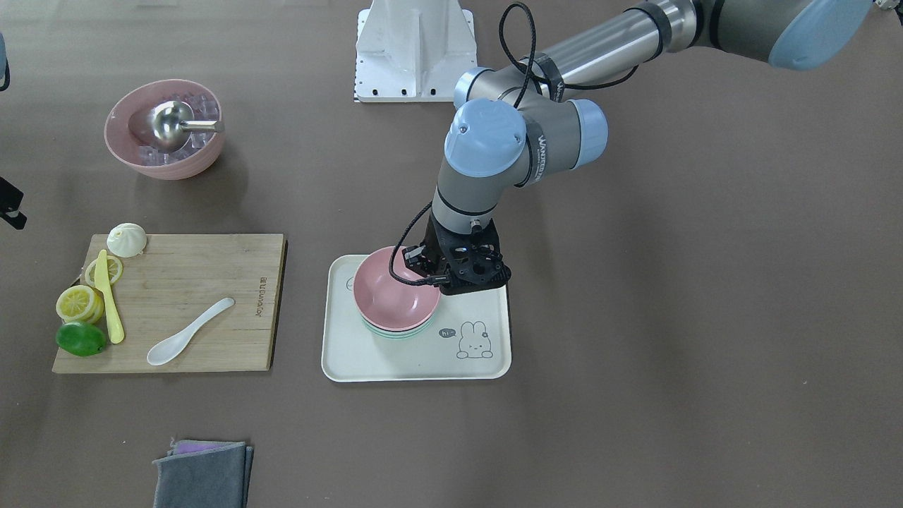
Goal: Stack pink bowl on green and place spoon
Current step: 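Lower the pink bowl into the green bowl and open the left gripper, then withdraw the left arm while the right arm reaches toward the white spoon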
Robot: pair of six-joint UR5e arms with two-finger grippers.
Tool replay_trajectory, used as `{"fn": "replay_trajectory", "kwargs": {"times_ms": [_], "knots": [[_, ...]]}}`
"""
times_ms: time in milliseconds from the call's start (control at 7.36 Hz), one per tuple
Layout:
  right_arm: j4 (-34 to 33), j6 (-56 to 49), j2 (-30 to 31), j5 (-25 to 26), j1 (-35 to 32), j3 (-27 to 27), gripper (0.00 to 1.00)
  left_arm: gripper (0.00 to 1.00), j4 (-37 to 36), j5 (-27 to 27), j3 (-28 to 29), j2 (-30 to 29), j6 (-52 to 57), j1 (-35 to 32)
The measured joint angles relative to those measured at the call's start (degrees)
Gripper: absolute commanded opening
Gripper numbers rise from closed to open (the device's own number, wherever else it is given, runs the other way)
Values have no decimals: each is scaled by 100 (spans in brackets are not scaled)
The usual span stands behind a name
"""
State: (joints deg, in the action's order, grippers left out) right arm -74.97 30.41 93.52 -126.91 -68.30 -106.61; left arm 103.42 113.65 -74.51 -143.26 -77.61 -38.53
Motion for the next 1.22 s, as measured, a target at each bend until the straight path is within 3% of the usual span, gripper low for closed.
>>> {"fn": "replay_trajectory", "kwargs": {"times_ms": [136, 272, 407, 815, 1086, 1222], "knots": [[0, 0, 0, 0, 0, 0, 100, 31, 29, 0, 4, 3, 0, 13], [0, 0, 0, 0, 0, 0, 100, 89, 118, 0, 8, 13, 0, 31], [0, 0, -3, 0, 1, 0, 100, 97, 249, -2, 19, 27, 1, 46], [-2, 4, -73, -8, 1, 0, 100, 98, 408, 24, -104, 92, 18, -8], [-13, 87, -174, -12, 11, 0, 100, 98, 126, 633, -836, 588, 182, -367], [-22, 263, -264, -9, 46, 0, 100, 98, -332, 935, -1481, 1062, 658, -649]]}}
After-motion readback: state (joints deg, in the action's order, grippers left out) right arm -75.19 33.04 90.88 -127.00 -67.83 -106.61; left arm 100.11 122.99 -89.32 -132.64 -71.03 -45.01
